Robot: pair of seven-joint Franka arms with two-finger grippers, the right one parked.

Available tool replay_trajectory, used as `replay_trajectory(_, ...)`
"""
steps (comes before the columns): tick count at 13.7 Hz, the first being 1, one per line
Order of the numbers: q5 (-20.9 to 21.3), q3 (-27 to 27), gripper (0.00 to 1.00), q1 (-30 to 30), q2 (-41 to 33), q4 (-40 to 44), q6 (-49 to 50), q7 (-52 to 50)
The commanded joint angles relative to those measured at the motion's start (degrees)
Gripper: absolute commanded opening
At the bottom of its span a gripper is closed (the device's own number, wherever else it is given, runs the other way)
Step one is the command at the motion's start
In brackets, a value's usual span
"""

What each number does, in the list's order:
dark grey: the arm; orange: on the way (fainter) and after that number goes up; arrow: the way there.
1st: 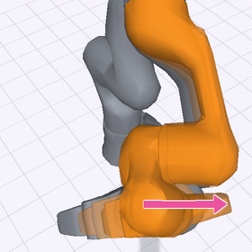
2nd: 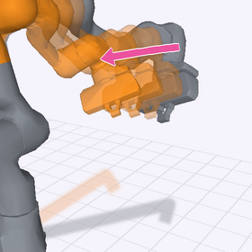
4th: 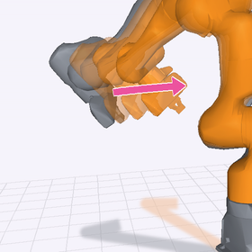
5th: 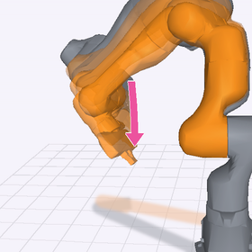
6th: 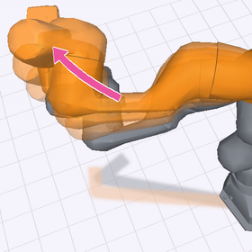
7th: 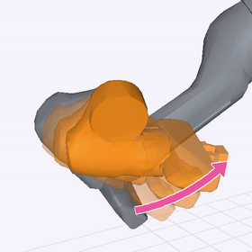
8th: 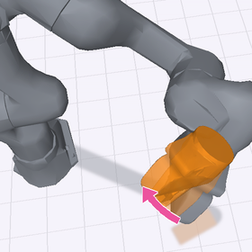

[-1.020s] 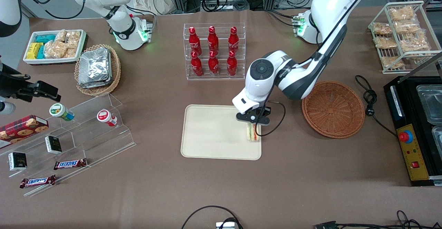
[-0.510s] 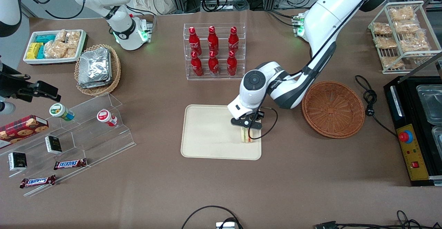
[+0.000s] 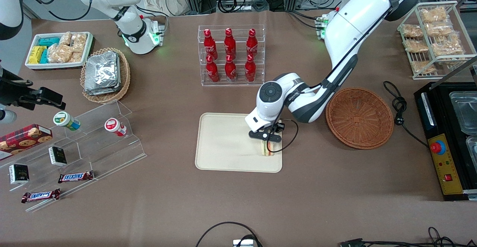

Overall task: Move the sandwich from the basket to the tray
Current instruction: 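Lower the sandwich onto the tray, open the left gripper, withdraw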

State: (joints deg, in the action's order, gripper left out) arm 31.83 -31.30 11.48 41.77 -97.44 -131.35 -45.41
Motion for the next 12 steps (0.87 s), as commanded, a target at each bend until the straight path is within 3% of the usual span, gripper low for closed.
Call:
replay_trajectory(1, 1.92, 0.1, 0.67, 0.74, 1.74, 1.73, 0.13, -2.05)
replay_trajectory(2, 1.92, 0.1, 0.99, 0.74, 1.65, 1.73, 0.13, -2.05)
replay_trajectory(9, 0.78, -0.08, 1.0, -0.05, -0.54, 8.48, 6.08, -7.85)
replay_trajectory(12, -4.75, 0.18, 1.0, -1.27, -1.95, 14.54, 15.39, -7.77)
